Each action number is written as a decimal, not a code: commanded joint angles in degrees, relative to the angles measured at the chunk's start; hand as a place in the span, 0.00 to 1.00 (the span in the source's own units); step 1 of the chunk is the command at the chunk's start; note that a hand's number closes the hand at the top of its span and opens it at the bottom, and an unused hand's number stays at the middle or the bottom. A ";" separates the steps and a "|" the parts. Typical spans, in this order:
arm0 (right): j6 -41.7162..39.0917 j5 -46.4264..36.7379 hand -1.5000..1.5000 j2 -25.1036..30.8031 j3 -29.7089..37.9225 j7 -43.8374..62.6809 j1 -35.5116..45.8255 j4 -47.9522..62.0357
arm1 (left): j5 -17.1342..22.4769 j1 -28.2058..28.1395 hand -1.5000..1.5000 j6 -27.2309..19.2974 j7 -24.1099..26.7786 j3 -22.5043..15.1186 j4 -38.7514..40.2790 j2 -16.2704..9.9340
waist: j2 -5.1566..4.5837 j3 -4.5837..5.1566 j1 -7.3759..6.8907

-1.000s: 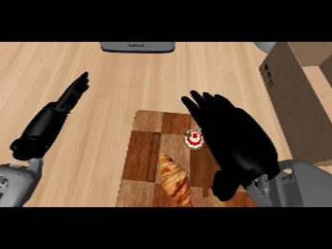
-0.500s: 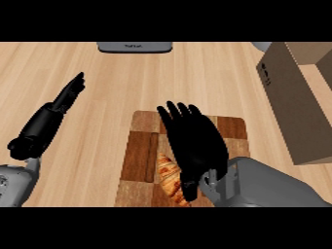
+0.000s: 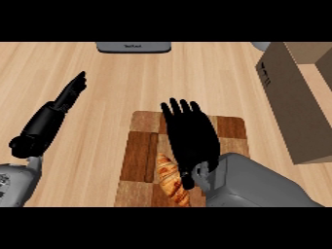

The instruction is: Pick the cupcake from the cutting board and place it in the cardboard box

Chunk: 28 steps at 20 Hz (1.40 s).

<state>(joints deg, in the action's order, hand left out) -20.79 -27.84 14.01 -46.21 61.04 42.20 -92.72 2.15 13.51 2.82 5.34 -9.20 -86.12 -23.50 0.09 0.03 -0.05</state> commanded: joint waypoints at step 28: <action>-4.46 -23.91 0.00 -11.28 10.50 -9.52 -9.91 17.42 | -4.63 -3.13 0.50 6.94 0.71 7.17 -2.57 3.31 | -0.07 -0.03 -0.14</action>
<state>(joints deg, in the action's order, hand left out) -24.44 -48.81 4.48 -37.92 51.66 32.63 -77.11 -2.06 11.25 8.05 5.24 -3.68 -88.24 -19.92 0.01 0.00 -0.14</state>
